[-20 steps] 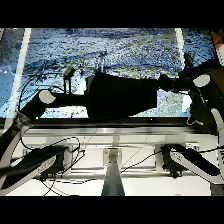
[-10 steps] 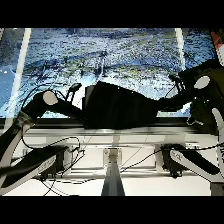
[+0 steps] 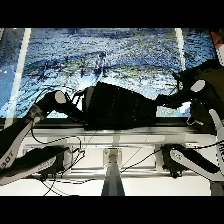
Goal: Fold the clothes and pants, and hang the long-sleeved shirts on hangers.
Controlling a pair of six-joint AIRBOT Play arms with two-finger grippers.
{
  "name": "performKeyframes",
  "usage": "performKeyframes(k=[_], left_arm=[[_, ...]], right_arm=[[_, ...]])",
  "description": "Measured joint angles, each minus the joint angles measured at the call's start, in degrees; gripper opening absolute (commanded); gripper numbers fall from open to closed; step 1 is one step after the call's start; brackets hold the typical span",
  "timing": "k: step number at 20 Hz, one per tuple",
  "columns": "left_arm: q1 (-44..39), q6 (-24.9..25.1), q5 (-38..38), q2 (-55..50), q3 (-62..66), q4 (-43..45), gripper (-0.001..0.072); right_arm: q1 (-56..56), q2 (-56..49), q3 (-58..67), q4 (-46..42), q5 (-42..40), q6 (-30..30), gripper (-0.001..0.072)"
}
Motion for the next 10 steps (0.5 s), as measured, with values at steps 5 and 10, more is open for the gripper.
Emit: performKeyframes(k=[5, 10], left_arm=[[-0.1, 0.0, 1.3, -1.2, 0.0, -2.3, 0.0689], [-0.1, 0.0, 3.8, -1.5, 0.0, -7.3, 0.0690]], right_arm=[[0.0, -0.3, -4.7, 0.0, -3.8, 2.8, 0.0637], [0.0, -0.3, -8.6, 4.7, -6.5, 2.9, 0.0080]])
